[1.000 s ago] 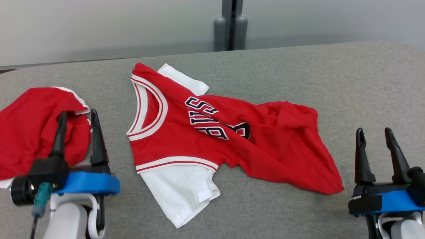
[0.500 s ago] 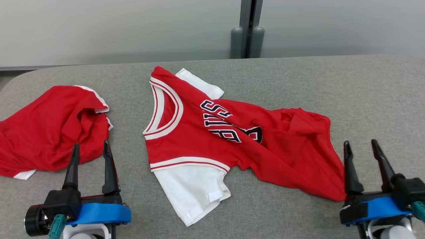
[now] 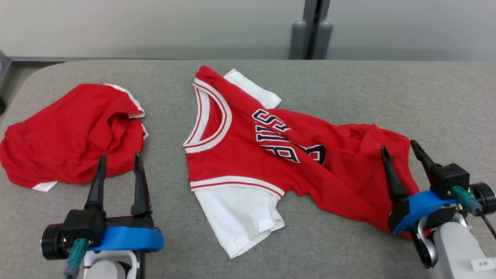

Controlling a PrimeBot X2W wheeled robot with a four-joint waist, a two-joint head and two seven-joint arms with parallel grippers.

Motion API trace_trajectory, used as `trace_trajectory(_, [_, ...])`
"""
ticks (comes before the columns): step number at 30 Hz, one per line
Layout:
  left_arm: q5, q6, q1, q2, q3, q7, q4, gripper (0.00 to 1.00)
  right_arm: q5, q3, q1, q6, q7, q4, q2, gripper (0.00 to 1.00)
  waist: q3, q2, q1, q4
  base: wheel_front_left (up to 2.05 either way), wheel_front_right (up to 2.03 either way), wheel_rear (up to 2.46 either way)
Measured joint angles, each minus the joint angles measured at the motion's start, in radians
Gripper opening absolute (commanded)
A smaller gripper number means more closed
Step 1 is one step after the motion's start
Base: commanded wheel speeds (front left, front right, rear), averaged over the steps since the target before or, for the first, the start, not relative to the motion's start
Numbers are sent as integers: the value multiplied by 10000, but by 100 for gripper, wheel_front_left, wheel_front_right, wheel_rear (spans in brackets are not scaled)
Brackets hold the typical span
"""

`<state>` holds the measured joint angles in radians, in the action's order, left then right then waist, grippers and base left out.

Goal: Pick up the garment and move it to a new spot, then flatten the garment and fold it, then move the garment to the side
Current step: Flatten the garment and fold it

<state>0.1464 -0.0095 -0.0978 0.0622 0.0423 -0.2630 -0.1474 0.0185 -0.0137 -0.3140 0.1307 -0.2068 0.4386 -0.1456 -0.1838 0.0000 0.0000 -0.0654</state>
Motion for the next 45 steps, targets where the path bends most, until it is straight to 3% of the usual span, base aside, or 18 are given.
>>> trace_trajectory(8, [-27, -140, -230, -63, 35, 0, -201, 100, 372, 410, -1011, 0, 36, 2240, -326, 100, -280, 0, 0, -435, 0, 0, 0])
trace_trajectory(9, [-27, -153, -259, -71, 38, 0, -219, 100, 585, 518, -1119, 0, 42, 2487, -324, 2, -297, 0, 0, -470, 0, 0, 0])
trace_trajectory(10, [-27, -173, -271, -75, 35, 0, -234, 100, 867, 614, -1219, 0, 25, 2650, -299, 0, -313, 0, 0, -492, 0, 0, 0])
trace_trajectory(18, [-29, -148, -278, -102, -27, 0, -305, 100, 1572, 1271, -1950, 0, -418, 3122, -476, 0, -268, 0, 1, -240, 0, 0, 0])
trace_trajectory(26, [-58, -194, -395, -105, -54, 0, -311, 100, 1894, 1064, -2797, 0, -531, 2447, -859, 0, -255, 0, 0, -77, 0, 0, 0])
trace_trajectory(32, [-8, -224, -523, -109, 48, 0, -349, 100, 1860, 932, -3236, 0, -453, 3145, -1174, 0, -322, 0, 1, -291, 0, 0, 0])
trace_trajectory(34, [33, -217, -522, -109, 54, 0, -349, 100, 1877, 1041, -3278, 0, -435, 3494, -1124, 100, -337, 0, 1, -344, 0, 0, 0])
trace_trajectory(41, [105, -102, -372, -107, -31, 0, -393, 100, 1845, 761, -3311, 0, -520, 3797, -1072, 100, -227, 0, 0, -190, 0, 0, 0])
trace_trajectory(45, [56, -105, -270, -107, -194, 0, -430, 100, 1680, 134, -2811, 0, -552, 2360, -1053, 100, -59, 0, 0, 46, 0, 0, 0])
